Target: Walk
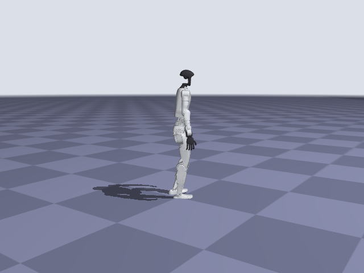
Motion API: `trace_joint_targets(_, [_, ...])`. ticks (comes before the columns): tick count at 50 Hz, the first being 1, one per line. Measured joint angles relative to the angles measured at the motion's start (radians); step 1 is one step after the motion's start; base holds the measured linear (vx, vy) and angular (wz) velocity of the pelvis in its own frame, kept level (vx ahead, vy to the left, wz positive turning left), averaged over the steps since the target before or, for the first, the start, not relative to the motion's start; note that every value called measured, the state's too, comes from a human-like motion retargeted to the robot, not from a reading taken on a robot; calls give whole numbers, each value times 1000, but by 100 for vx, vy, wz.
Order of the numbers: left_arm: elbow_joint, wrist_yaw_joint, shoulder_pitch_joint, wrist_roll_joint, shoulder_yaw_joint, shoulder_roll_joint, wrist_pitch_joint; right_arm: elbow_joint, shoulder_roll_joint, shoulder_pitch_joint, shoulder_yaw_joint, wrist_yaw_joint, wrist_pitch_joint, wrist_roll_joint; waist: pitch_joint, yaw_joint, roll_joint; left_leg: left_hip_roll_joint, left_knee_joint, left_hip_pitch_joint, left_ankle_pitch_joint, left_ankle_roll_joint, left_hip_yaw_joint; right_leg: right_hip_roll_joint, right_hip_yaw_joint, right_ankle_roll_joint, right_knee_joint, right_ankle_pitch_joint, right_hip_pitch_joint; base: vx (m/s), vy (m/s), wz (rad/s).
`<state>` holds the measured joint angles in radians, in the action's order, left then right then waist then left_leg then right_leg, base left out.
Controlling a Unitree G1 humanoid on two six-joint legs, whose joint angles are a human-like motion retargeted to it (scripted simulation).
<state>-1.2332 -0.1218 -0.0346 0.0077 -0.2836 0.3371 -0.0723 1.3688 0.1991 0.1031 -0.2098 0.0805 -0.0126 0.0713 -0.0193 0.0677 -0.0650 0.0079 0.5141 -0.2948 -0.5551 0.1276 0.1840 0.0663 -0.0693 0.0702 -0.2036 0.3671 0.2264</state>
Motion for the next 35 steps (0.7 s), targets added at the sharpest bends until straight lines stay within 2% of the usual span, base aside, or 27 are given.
trace_joint_targets(7, [-6, 5, 19, -25, 17, -4, -9, 23, 10, 11, -2, 12, 8, -8, 9, 20, -10, -93, -157, 4, 144, -40, -238, 31, 151, 0, -20, 17, -13, 14, 5, -126])
trace_joint_targets(11, [-23, -2, 30, -41, 32, -10, -7, 25, 9, 7, -7, 20, 11, -15, 17, 15, -18, -108, -191, 43, 168, -36, -261, 43, 227, 9, -27, 23, -27, 10, 10, -124])
trace_joint_targets(17, [-62, -16, 38, -71, 68, -26, 3, -16, 2, 23, -14, 32, 9, -17, 33, 0, -35, -99, -256, 120, 171, -8, -158, 23, 254, 39, -75, 27, -27, 4, 11, -130])
trace_joint_targets(25, [-64, -13, 29, -132, 132, -45, 7, -97, 7, 67, -50, 48, -12, -17, 73, 10, -30, -72, -374, 208, 192, -6, 78, -168, -80, -16, -225, 38, 39, -1, 6, -164])
trace_joint_targets(30, [-25, 9, 14, -175, 166, -50, -4, -128, 10, 97, -68, 59, -18, -13, 98, 7, -19, -82, -437, 243, 207, -5, 190, -211, -174, -18, -221, 36, 45, -2, 2, -139])
trace_joint_targets(35, [10, 30, -6, -196, 178, -57, -16, -112, 26, 81, -72, 57, -15, -5, 103, -11, 4, -85, -444, 256, 199, 2, 262, -213, -171, -2, -190, 21, 47, 0, 1, -109])
